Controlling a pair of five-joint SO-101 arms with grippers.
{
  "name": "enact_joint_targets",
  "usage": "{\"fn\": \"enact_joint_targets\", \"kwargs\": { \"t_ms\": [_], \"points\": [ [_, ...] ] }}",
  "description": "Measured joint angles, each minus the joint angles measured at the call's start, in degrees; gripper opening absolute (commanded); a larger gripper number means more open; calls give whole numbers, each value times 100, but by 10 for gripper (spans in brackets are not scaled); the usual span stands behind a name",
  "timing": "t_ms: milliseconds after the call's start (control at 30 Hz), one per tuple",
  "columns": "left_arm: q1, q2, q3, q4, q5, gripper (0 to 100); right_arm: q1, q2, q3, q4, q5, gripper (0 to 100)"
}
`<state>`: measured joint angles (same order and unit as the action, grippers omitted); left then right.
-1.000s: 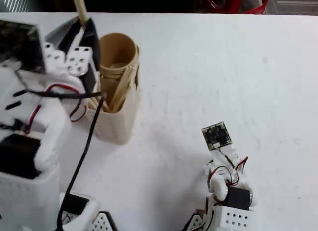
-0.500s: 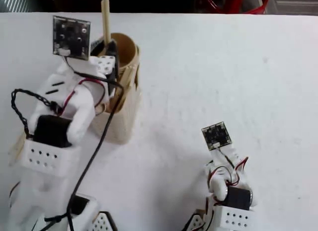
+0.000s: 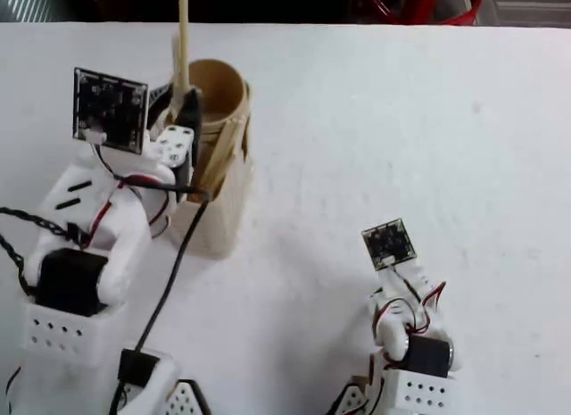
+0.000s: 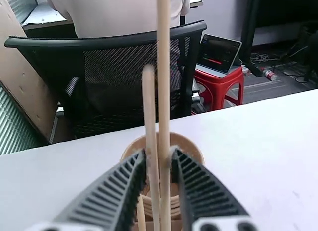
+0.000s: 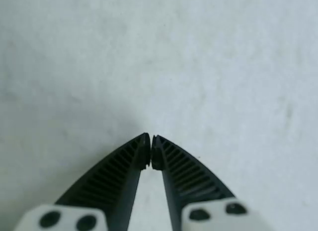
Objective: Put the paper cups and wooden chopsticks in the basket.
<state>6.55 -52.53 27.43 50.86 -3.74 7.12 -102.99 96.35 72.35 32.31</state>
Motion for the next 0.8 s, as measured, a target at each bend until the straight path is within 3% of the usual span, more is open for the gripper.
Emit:
{"fn": "enact_joint_targets", "kwargs": {
  "t_ms": [267,500,667,800],
  "points": [
    [-237,-35,-9,299,-70,113,0,0,0,0,0,19],
    [-1934,-44,-782,967,-167,113,0,0,0,0,0,19],
    [-3604,-35,-844,1160,-1257,116,0,0,0,0,0,19],
    [-4571,589,0,668,-2532,116,0,0,0,0,0,19]
  ]
}}
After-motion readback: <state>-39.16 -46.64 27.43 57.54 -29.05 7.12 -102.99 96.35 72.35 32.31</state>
